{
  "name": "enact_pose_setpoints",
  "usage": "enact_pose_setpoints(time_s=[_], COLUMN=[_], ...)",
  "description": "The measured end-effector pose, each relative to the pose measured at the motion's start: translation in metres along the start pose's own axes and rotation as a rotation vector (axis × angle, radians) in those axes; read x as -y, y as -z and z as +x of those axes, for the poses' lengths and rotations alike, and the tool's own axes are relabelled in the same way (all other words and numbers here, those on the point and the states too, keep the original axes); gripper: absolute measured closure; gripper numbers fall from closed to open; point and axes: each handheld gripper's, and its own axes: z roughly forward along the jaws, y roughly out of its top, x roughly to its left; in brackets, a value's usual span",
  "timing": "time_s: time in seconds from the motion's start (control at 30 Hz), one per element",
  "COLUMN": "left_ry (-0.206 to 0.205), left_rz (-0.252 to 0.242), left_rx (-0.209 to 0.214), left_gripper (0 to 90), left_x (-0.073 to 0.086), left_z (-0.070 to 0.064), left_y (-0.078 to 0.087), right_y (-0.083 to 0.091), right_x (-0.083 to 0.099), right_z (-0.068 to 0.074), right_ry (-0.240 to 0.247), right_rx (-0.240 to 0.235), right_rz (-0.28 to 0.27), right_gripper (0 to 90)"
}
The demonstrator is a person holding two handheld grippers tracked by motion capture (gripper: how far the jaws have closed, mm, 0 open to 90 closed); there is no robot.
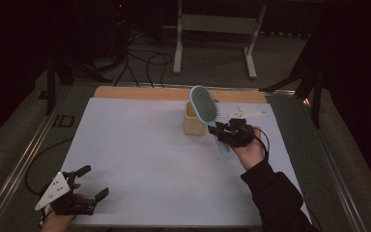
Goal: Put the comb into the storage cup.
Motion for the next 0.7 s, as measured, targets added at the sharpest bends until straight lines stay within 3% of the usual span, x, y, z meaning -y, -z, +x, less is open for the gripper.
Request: enact_pose_setpoints(time_s=[0.7], left_ry=[0.004], left_rz=[0.001], left_rx=[-0.001], left_gripper=[0.0], left_x=[0.001], left_z=[0.000], left_y=[0.001], right_y=[-0.009], right_x=[-0.028], right_z=[-0.009], right_ry=[-0.027], right_rx=[0.009], right_rz=[-0.142], right_gripper=[70.4])
